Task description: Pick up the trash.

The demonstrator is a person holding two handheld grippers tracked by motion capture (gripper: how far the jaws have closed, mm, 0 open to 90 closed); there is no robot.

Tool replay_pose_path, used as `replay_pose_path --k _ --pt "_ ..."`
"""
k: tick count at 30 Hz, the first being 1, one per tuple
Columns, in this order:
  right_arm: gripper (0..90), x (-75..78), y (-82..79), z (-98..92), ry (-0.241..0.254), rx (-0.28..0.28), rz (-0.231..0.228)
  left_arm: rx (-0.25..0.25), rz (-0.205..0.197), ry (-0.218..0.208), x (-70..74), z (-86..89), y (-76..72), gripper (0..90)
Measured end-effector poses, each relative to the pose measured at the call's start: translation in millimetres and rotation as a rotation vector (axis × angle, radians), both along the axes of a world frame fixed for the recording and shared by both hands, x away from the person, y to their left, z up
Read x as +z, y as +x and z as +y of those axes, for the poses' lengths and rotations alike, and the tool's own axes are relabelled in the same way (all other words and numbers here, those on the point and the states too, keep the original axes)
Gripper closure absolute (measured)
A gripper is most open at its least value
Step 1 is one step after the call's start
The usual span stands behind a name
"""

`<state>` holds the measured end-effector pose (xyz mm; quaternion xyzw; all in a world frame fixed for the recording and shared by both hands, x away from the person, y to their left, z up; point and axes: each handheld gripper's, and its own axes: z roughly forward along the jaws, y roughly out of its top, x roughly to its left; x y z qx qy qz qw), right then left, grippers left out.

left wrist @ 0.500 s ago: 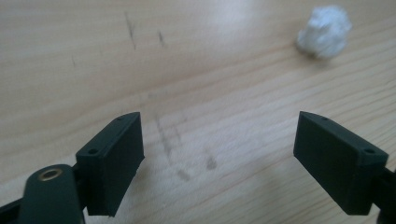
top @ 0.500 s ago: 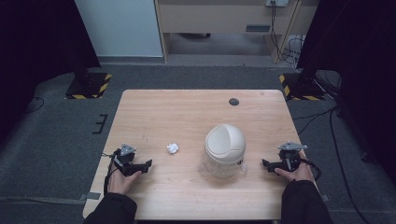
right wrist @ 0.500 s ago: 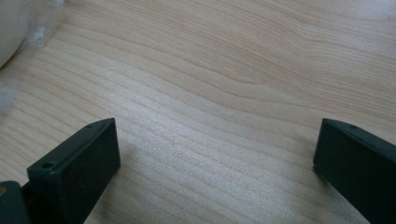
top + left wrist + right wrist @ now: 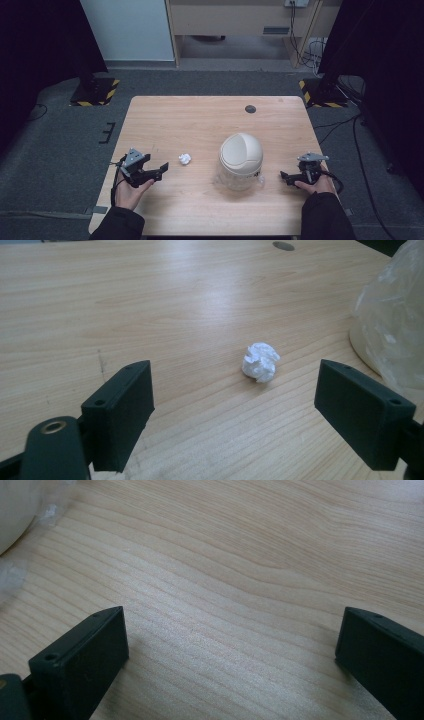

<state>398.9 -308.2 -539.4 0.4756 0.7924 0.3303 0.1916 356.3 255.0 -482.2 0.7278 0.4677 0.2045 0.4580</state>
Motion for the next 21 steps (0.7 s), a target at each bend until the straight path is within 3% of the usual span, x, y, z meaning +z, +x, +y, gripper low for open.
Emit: replay_pose_path --k 12,14,21 --pt "0.7 0.0 -0.2 0.4 -0.001 0.004 -0.001 -0.009 -0.039 -0.025 13.1 1.2 0.1 13.7" --pt "0.7 -0.1 -0.2 0.4 -0.001 0.005 -0.001 -0.017 -0.043 -0.045 14.6 0.0 0.6 13.7" --pt "0.7 -0.1 -0.2 0.5 -0.001 0.005 -0.001 -0.070 -0.094 -0.045 27.2 -13.1 -0.1 13.8"
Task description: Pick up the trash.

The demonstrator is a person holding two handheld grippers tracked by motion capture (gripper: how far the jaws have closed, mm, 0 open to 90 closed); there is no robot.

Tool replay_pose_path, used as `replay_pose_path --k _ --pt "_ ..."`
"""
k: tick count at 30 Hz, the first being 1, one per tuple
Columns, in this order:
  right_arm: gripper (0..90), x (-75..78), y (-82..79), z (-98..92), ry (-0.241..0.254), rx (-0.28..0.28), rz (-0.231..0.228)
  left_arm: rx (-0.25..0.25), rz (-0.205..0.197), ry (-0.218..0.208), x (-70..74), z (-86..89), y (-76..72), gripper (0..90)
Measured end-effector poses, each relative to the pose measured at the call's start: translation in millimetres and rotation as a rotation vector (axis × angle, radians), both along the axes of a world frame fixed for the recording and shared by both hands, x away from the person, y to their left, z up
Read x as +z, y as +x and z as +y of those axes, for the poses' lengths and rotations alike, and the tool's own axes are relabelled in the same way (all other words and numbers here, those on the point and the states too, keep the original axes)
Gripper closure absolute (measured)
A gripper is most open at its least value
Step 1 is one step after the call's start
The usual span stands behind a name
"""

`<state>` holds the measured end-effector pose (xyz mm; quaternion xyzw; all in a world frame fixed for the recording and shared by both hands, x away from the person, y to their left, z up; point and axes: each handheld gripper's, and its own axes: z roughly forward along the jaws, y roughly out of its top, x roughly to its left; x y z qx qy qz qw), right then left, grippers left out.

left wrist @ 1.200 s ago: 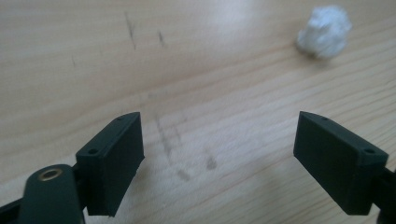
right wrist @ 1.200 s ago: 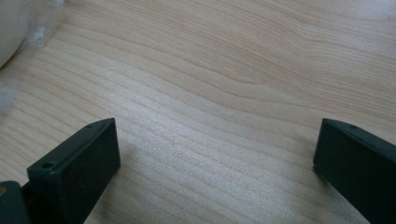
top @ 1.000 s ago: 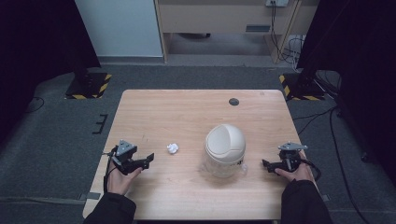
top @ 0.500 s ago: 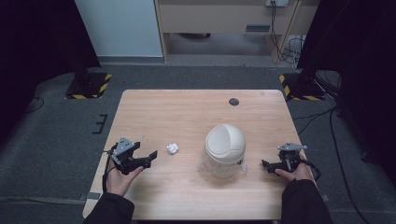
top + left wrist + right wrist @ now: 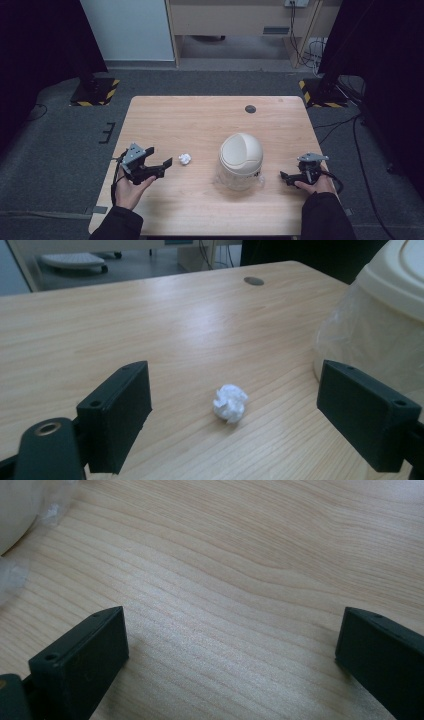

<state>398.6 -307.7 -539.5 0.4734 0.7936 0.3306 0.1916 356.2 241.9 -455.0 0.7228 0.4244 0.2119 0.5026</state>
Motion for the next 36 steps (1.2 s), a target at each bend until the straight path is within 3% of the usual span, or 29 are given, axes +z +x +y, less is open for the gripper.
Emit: replay_pose_path --k 14,22,36 --pt "0.6 0.0 -0.1 0.8 0.001 -0.005 0.001 -0.105 -0.070 -0.021 30.2 -27.0 -2.9 14.2" --pt "0.6 0.0 -0.1 0.8 0.001 -0.005 0.000 -0.171 -0.091 -0.025 45.7 -47.9 -2.6 14.6" --pt "0.6 0.1 -0.2 0.9 0.001 -0.004 0.001 -0.273 -0.104 -0.020 57.9 -85.1 -0.9 15.2"
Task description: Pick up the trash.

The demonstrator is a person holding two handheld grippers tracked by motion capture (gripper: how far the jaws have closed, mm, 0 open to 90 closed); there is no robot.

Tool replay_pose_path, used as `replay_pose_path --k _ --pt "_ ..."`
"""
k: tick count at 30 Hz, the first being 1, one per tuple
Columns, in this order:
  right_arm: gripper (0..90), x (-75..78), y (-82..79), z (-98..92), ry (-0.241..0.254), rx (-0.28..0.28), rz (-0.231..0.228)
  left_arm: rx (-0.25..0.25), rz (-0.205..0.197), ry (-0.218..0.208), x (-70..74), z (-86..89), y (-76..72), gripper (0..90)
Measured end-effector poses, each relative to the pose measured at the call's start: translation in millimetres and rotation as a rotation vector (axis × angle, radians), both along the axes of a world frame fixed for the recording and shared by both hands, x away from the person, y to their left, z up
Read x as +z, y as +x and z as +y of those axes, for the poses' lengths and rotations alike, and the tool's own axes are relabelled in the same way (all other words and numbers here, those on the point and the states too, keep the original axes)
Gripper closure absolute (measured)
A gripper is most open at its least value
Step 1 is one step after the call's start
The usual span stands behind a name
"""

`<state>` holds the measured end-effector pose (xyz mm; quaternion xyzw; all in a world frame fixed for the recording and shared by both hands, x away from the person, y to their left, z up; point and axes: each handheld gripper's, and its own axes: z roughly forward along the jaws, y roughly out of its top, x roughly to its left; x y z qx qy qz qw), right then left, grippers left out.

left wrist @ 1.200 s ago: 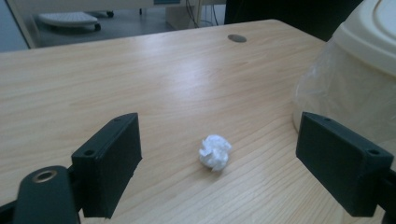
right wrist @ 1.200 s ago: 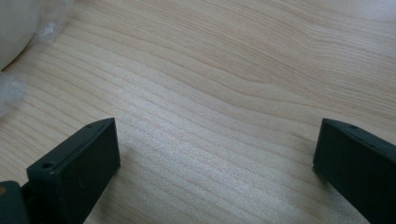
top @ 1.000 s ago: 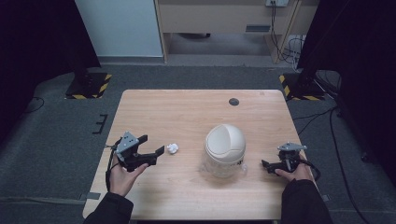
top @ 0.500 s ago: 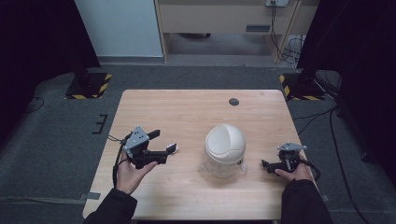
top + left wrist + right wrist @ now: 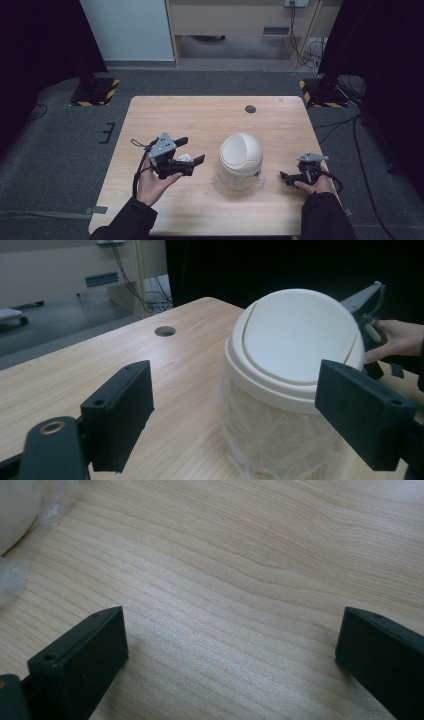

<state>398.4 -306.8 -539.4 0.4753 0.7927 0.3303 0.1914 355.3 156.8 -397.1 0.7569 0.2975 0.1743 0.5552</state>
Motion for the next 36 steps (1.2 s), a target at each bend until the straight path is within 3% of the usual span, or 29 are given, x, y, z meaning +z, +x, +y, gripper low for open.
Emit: replay_pose_path --k 26,36 --pt "0.6 0.0 -0.2 0.6 0.000 0.006 -0.001 -0.170 0.024 0.042 -1.2 -71.3 2.1 16.3" --pt "0.6 0.0 -0.2 0.7 -0.002 0.011 -0.001 -0.202 0.038 0.076 -8.5 -90.4 2.4 16.8"
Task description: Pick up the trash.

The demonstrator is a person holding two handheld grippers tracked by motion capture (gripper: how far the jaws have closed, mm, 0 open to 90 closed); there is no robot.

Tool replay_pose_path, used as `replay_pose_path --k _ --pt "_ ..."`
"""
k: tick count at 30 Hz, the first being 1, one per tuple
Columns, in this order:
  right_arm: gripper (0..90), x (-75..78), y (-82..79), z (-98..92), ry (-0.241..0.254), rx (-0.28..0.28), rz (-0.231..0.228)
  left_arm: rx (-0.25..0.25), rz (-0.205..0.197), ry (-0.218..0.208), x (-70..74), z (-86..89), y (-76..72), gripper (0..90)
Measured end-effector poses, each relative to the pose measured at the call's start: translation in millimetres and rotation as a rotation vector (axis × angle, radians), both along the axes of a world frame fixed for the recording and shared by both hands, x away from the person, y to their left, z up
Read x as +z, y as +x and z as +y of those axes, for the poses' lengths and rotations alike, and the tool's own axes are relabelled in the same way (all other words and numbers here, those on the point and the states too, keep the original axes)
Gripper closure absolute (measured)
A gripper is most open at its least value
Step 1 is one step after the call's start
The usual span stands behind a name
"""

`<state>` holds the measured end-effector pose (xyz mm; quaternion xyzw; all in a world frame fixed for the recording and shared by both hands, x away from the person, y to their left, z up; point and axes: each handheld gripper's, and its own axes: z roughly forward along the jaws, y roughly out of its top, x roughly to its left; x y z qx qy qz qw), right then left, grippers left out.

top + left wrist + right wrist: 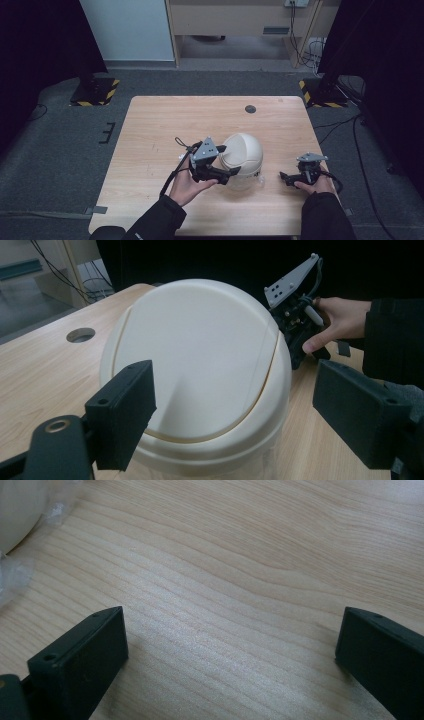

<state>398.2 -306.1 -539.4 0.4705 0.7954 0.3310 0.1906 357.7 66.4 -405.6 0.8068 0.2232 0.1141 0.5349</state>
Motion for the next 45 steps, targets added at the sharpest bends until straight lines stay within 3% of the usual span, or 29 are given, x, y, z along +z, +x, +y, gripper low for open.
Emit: replay_pose_path --k 31,38,45 --pt "0.6 0.0 -0.3 0.7 -0.001 0.007 0.000 -0.033 0.075 0.080 -24.9 -31.5 11.3 17.1" --pt "0.6 0.0 -0.3 0.7 -0.001 0.008 0.000 -0.032 0.065 0.079 -25.4 -32.4 12.5 17.9" --pt "0.6 0.0 -0.3 0.7 -0.001 0.008 0.000 -0.033 0.039 0.059 -15.0 -20.5 6.9 18.4"
